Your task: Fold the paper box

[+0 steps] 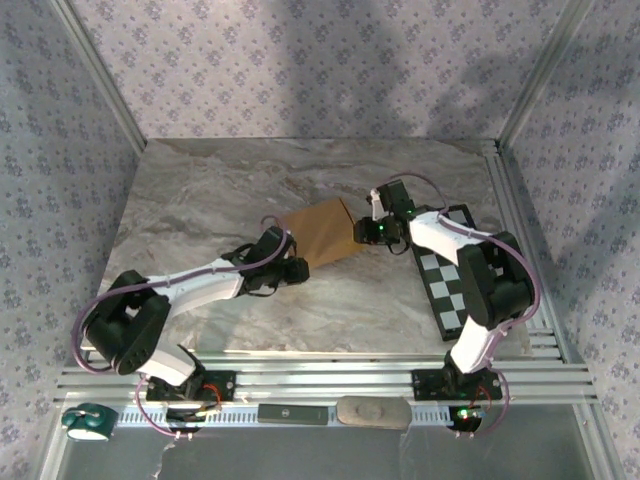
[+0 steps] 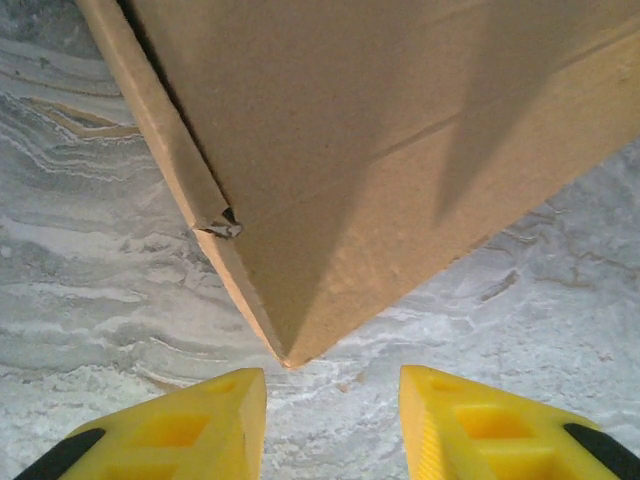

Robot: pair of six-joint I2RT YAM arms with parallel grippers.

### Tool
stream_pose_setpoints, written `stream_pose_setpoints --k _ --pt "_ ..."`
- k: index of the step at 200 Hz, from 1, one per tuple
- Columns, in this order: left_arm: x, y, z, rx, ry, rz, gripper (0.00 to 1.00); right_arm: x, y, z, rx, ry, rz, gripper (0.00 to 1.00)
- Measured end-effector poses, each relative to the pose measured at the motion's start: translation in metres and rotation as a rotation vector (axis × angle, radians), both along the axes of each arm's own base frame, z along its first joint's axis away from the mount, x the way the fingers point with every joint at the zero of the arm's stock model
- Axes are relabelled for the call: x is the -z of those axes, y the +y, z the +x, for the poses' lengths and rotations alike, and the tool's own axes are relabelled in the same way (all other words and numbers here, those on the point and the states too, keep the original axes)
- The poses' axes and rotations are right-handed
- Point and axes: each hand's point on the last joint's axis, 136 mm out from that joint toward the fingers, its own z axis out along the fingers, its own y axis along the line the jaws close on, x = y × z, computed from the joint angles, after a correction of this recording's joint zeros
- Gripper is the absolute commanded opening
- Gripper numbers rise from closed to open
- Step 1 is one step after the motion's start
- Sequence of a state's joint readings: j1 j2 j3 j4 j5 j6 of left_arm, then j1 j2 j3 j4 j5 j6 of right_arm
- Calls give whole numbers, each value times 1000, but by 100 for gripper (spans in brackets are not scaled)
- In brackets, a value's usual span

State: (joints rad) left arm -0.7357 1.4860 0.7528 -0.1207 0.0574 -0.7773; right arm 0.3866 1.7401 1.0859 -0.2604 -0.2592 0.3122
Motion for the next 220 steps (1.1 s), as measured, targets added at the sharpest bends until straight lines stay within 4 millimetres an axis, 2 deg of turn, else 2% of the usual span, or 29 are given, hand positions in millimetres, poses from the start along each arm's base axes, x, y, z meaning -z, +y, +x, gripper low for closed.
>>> stream_pose_setpoints --k 25,46,79,134,177,220 --pt "12 7 -2 -1 5 41 39 2 3 -2 -16 -2 -6 44" --pt "14 9 -2 4 -7 54 38 5 4 0 -27 4 -20 45" --pt "12 7 4 8 -37 49 38 8 6 11 -33 -4 -51 48" --pt "22 6 6 16 -35 70 36 -4 10 37 -31 -50 -77 50" --pt "23 8 9 14 -45 88 35 4 16 51 -34 -34 -82 50" --pt "20 7 14 21 -70 99 35 9 18 55 -36 -1 -96 48"
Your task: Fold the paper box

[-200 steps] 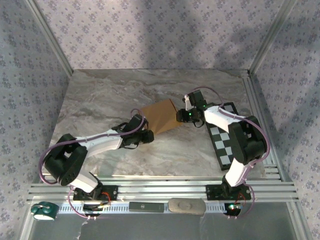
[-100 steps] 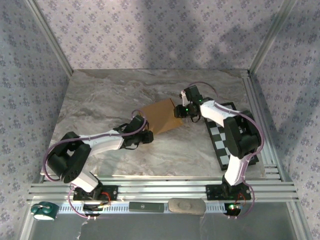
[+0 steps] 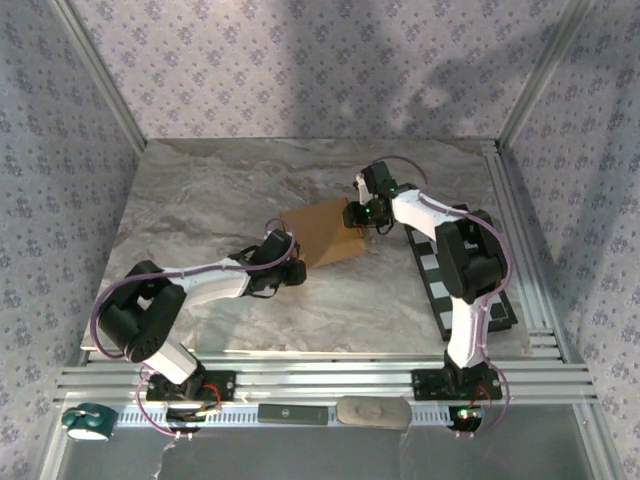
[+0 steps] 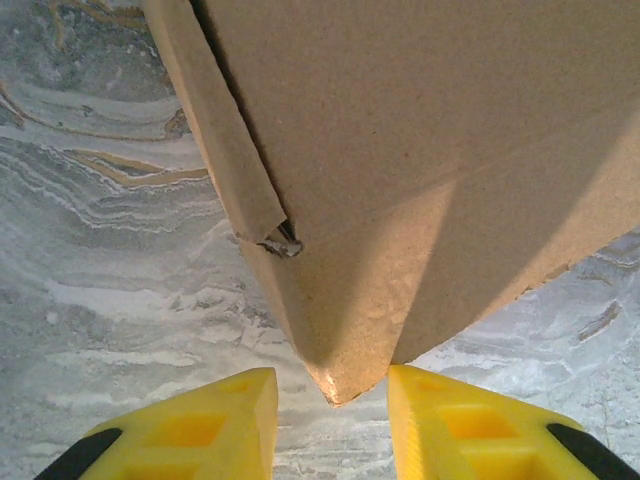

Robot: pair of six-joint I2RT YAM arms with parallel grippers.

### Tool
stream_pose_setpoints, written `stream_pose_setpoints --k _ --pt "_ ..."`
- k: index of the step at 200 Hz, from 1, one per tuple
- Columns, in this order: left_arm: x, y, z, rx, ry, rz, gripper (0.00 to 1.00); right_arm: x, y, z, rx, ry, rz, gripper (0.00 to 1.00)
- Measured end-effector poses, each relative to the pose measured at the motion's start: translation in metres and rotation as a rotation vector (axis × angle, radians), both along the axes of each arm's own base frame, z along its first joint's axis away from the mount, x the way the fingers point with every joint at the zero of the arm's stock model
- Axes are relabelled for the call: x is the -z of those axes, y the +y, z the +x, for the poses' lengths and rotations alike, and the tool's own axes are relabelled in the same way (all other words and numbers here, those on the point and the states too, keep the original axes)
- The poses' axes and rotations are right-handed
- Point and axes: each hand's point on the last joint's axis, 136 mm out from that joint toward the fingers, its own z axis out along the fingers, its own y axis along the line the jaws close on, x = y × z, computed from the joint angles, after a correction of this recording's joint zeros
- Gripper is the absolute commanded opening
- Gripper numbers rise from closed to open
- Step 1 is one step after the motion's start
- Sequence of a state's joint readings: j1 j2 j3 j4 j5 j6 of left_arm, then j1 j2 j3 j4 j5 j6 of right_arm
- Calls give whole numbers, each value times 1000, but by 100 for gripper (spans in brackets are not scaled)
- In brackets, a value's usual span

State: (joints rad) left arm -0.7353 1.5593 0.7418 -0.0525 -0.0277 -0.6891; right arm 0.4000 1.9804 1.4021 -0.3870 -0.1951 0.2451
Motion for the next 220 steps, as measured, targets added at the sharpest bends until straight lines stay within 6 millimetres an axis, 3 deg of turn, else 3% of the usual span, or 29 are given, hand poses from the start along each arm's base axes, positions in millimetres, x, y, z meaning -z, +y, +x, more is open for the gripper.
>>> stream_pose_setpoints --k 94,123,150,177,220 --pt "-4 5 10 1 -21 8 30 2 0 -2 -4 22 -8 45" --pt "-9 3 13 16 -31 14 43 2 0 0 -7 28 -12 45" --pt "-18 5 11 31 -30 30 45 2 0 0 -9 32 -16 45" --pt "-26 12 14 26 -38 36 43 2 -1 0 -8 33 -16 44" --pt "-23 17 20 24 -21 24 37 3 -1 0 -8 34 -16 44"
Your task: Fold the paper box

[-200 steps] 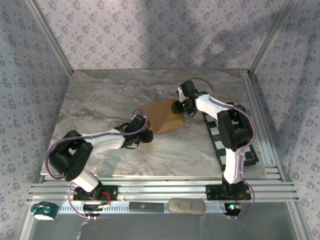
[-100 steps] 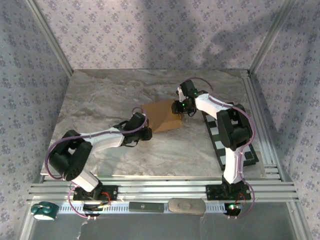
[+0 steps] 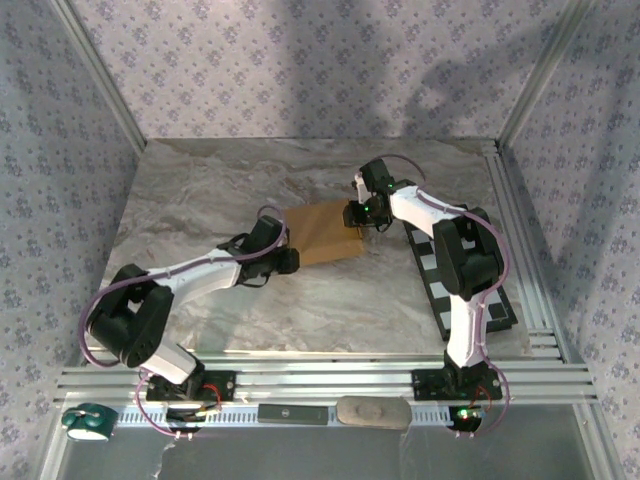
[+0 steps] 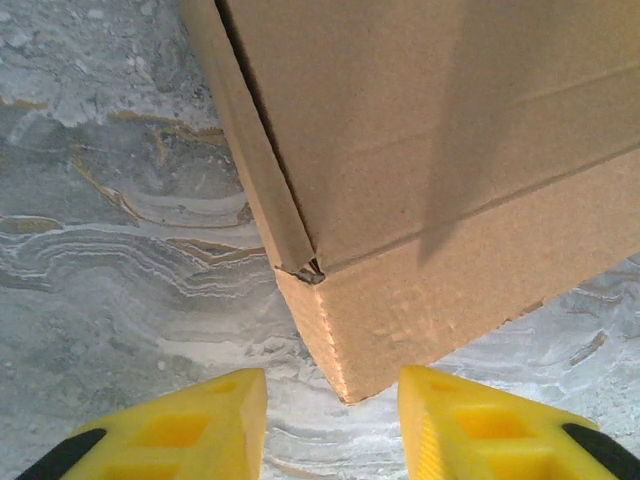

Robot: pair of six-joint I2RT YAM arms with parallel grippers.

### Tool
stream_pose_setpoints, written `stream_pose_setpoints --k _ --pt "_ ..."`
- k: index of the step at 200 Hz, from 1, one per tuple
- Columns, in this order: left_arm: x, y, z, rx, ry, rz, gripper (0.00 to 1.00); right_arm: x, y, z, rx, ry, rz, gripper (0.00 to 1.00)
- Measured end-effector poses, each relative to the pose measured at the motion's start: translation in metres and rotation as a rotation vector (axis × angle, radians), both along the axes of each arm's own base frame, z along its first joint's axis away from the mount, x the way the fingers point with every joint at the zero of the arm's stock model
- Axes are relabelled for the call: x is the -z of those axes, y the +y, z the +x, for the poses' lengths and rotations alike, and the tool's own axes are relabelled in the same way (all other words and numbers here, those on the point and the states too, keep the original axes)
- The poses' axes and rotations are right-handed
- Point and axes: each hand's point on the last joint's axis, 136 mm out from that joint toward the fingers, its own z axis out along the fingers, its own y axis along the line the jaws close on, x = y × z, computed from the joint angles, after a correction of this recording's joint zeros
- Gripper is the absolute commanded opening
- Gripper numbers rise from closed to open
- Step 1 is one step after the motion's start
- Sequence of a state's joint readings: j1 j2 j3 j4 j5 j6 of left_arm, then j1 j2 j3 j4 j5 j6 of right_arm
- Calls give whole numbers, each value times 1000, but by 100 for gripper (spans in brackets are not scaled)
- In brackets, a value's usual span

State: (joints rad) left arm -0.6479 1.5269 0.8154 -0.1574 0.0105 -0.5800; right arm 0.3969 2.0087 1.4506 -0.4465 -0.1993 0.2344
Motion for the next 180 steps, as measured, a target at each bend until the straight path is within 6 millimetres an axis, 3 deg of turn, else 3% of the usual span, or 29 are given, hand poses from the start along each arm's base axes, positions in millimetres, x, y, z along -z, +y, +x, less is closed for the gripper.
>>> stream_pose_setpoints --k 48,180 --pt "16 -10 2 27 34 -16 31 0 0 0 -2 2 5 43" --pt "14 -14 10 24 24 -38 27 -1 -2 4 6 13 4 43"
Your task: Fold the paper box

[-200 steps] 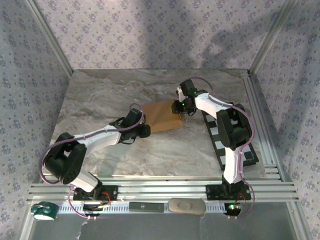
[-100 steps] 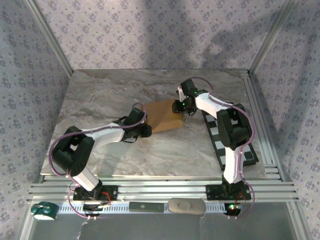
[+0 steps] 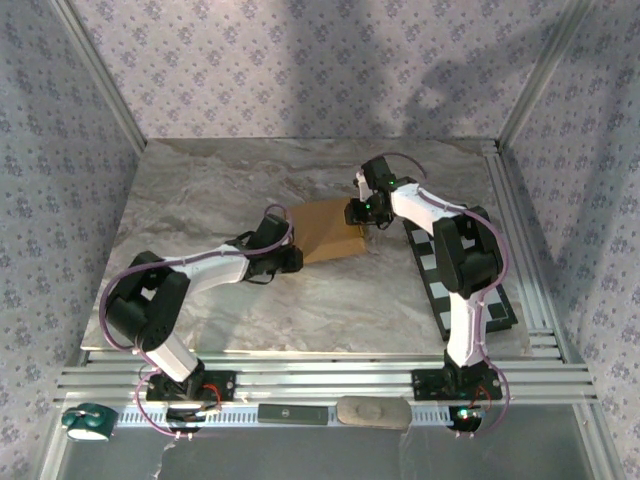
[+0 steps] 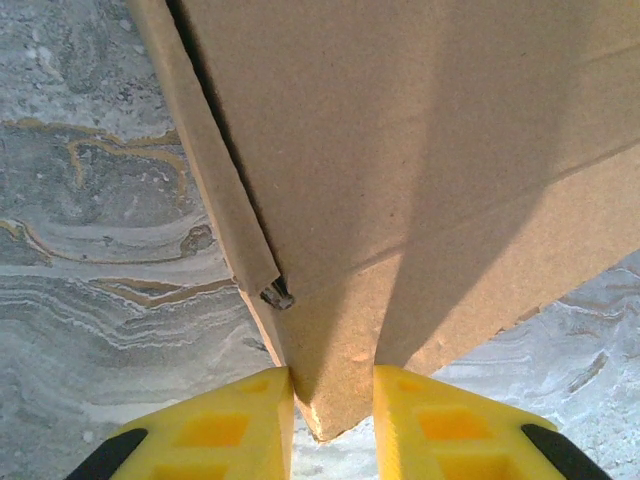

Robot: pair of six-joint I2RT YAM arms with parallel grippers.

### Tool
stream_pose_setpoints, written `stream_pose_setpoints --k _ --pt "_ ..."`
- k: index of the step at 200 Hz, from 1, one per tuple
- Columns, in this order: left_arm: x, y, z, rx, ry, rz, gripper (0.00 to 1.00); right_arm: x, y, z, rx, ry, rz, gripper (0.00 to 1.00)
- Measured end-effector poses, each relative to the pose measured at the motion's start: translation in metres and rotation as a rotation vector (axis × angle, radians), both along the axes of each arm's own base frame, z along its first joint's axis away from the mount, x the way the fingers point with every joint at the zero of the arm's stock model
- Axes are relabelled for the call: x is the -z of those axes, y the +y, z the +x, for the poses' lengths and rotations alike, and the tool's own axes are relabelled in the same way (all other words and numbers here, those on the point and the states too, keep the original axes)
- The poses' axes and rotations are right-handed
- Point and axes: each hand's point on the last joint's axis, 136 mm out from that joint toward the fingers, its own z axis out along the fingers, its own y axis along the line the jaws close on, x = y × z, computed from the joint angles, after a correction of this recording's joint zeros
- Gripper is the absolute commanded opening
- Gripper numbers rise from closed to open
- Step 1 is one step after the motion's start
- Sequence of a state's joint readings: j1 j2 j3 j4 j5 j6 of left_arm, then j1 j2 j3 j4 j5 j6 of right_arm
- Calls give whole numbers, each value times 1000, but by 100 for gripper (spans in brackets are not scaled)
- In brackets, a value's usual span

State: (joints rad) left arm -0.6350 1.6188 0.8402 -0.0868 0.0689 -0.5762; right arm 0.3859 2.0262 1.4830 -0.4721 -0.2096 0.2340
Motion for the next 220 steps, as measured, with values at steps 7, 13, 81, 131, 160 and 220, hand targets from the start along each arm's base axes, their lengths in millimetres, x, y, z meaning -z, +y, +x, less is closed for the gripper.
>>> stream_pose_setpoints --k 7,13,81,131,160,220 --pt "0 0 0 1 2 -1 27 0 0 0 0 2 -1 43" --pt "-1 0 0 -1 3 0 26 1 0 0 0 3 -1 43" --pt "0 1 2 -1 18 -11 22 0 -1 0 1 8 -3 43" --pt "-1 2 3 -3 19 -15 22 1 -1 0 1 15 -1 43" --pt "-1 2 3 -1 18 -13 23 1 -1 0 0 16 2 43" --pt "0 6 7 10 -14 27 24 1 0 -1 -9 19 3 42"
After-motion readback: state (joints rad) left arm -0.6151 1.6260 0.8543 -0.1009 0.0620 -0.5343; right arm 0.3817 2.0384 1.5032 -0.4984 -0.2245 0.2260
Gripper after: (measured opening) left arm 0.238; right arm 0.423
